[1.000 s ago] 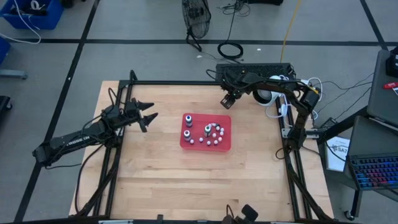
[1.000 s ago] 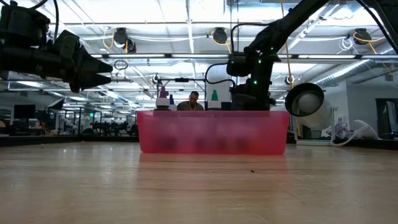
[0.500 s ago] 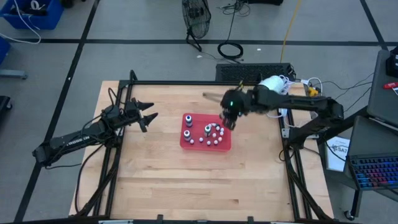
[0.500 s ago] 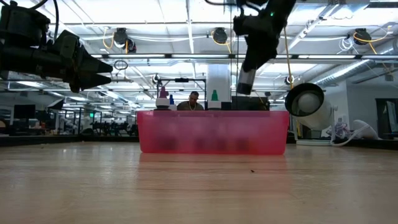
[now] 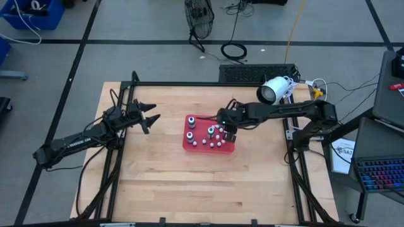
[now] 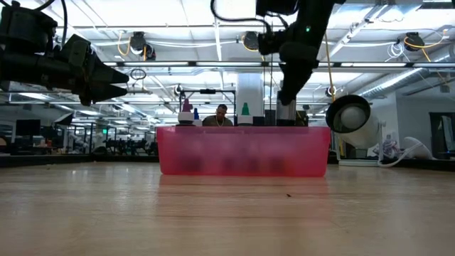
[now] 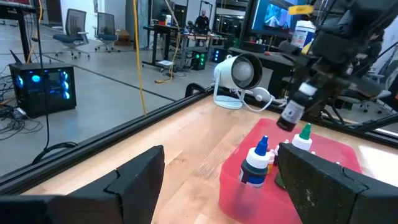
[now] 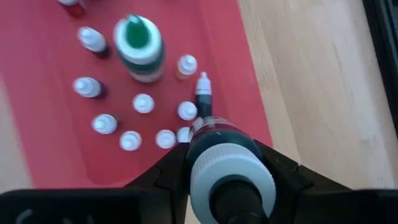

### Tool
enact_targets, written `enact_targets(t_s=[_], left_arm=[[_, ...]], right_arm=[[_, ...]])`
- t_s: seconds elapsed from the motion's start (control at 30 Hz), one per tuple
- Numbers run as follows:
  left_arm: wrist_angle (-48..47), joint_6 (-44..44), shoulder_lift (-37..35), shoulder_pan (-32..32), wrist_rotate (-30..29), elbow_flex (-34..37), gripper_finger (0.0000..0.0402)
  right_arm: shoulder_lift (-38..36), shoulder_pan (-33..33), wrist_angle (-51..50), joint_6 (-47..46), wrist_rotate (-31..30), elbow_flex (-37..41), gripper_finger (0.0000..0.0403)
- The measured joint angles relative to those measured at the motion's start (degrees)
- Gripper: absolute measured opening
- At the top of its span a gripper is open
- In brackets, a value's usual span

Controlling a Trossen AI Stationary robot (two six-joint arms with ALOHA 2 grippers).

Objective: Pick & Place food coloring
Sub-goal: Put the large black food coloring bottle into the red bin

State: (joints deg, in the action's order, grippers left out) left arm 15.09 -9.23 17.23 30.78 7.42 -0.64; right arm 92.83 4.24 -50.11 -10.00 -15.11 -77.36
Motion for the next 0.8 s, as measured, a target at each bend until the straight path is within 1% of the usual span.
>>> enact_targets(t_s=[0.3, 0.4, 0.53, 0.8], left_arm=[[0.07, 0.00, 0.00, -0.01, 0.00, 0.00, 0.0306], [0.08, 0.00, 0.00, -0.01, 0.00, 0.00, 0.0306], [0.09, 0.00, 0.00, -0.01, 0.00, 0.00, 0.0306], [0.09, 0.00, 0.00, -0.02, 0.00, 0.00, 0.0305]], right_arm=[[4.94, 2.54, -0.55, 0.61, 0.37, 0.00, 0.0129], [6.11, 3.00, -0.77, 0.63, 1.94, 0.00, 0.0129], [7.98, 3.32, -0.77, 0.62, 2.12, 0.00, 0.0129], [9.32, 3.32, -0.12, 0.61, 3.56, 0.00, 0.0129]])
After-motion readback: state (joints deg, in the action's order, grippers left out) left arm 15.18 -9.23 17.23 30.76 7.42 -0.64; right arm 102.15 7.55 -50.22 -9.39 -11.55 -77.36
